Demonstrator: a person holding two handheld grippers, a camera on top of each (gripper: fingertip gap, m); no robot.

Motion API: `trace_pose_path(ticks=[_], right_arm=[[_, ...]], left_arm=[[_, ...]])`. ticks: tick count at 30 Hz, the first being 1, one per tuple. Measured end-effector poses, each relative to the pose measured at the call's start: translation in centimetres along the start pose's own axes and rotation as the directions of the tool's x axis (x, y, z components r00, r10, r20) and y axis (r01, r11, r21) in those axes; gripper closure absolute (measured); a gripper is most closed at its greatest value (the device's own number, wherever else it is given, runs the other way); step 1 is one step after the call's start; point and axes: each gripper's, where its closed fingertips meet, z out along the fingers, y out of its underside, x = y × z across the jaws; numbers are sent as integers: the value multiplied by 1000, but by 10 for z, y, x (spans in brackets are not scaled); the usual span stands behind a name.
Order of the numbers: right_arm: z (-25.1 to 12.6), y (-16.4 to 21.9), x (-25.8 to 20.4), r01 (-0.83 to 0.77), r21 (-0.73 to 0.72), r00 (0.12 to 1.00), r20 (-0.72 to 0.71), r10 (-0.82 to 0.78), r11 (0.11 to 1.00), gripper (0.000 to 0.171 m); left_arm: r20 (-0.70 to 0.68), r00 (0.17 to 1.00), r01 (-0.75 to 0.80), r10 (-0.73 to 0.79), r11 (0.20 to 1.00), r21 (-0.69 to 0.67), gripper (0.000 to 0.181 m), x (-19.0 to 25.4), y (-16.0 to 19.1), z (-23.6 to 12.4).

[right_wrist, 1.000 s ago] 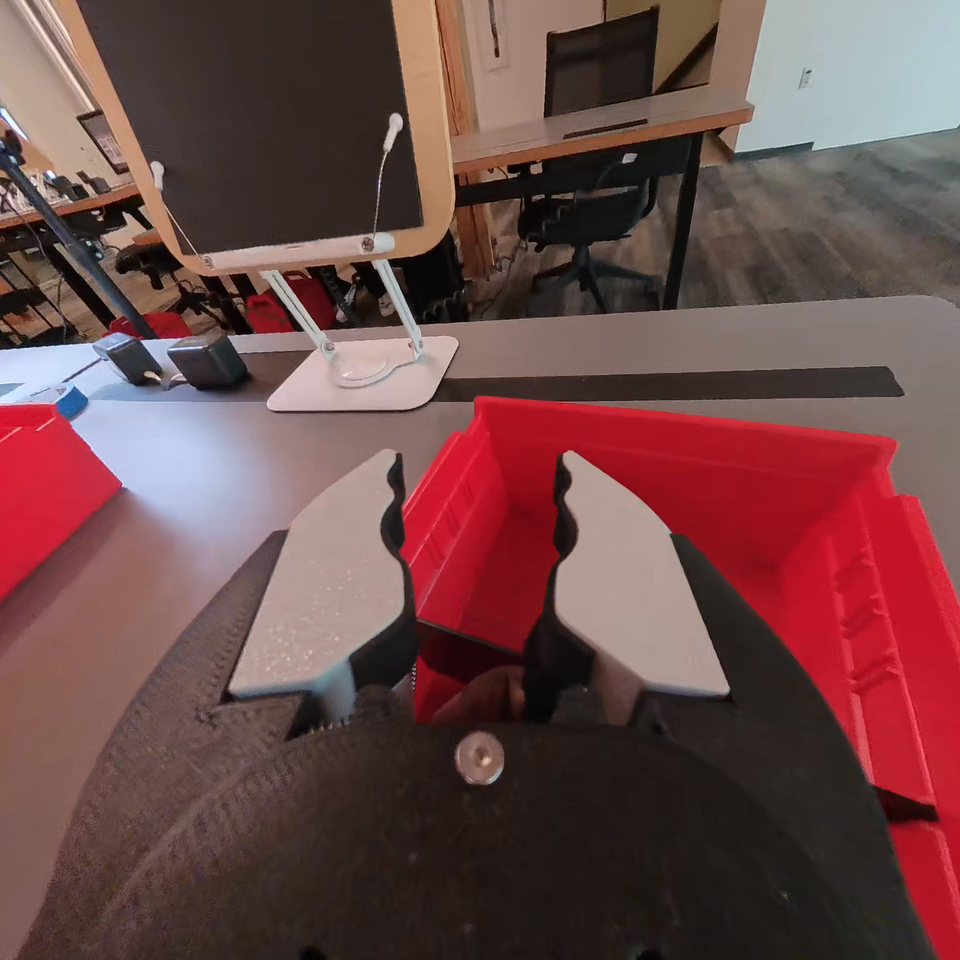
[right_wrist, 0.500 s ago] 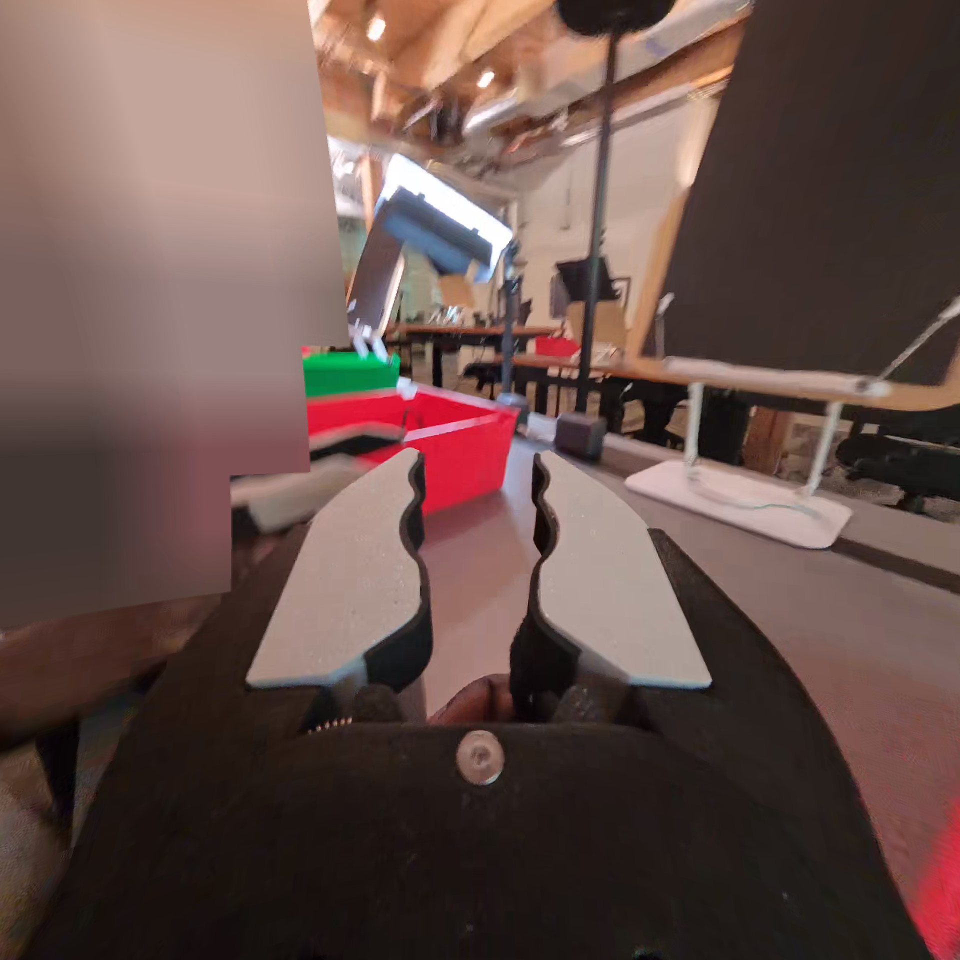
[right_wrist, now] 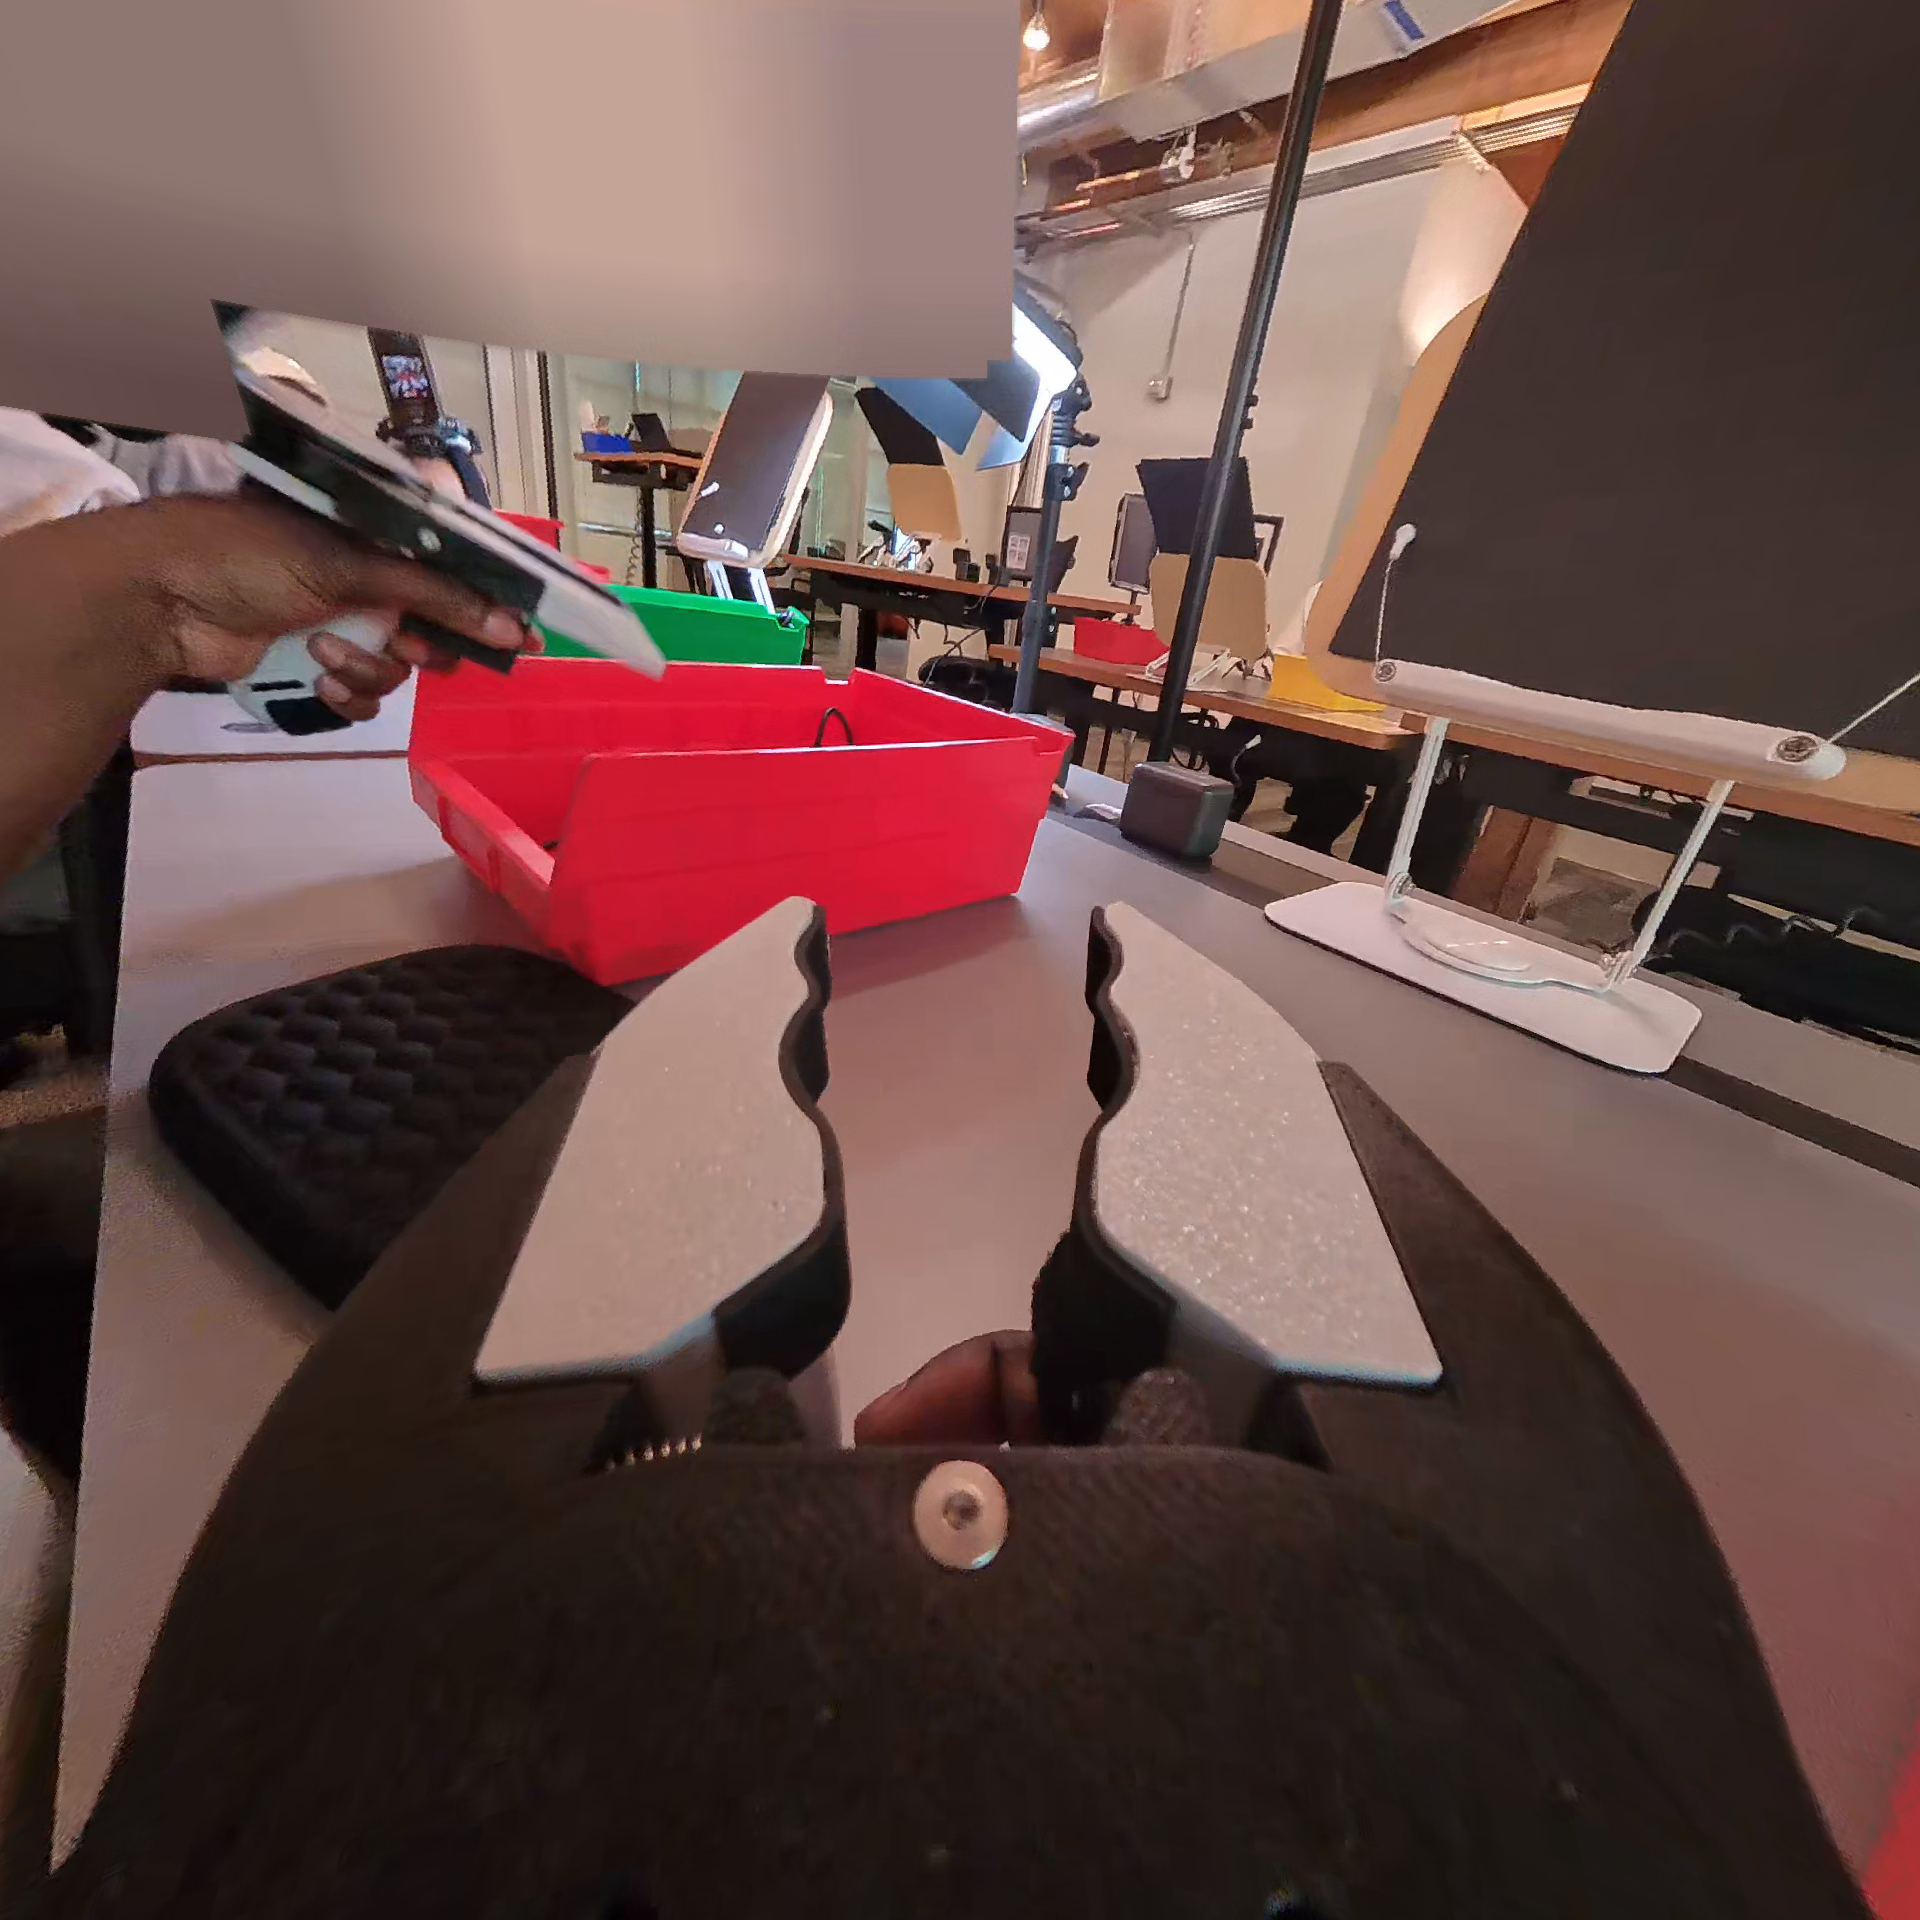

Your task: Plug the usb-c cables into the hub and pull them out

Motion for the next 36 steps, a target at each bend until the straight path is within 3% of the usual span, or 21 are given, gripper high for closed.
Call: trace_pose_path(ticks=[3, 7, 21, 25, 28, 33, 36], right_arm=[[-1, -2, 3, -9, 15, 1000, -13, 10, 1000, 126], [-2, -2, 4, -9, 18, 1000, -20, 10, 1000, 127], [-3, -3, 8, -30, 33, 999, -32, 31, 999, 130], [-4, -4, 9, -31, 37, 999, -40, 32, 999, 131], [-4, -4, 10, -29, 38, 998, -46, 30, 999, 131], [-4, -4, 10, -19, 38, 998, -54, 21, 999, 133], [-4, -4, 11, -11, 38, 998, -59, 13, 999, 134]], left_arm=[[-15, 999, 39, -44, 964, -262, 131, -23, 45, 22], [-50, 996, 40, -71, 885, -464, 132, -25, 83, 42], [-43, 999, -32, 6, 786, -617, 134, -25, 109, 59], [-36, 999, -8, -18, 786, -618, 141, -23, 109, 61], [12, 999, -32, 48, 817, -575, 145, -28, 104, 60], [149, 972, -121, 182, 930, -348, 154, -42, 63, 52], [243, 924, -253, 295, 949, -187, 157, -47, 29, 40]])
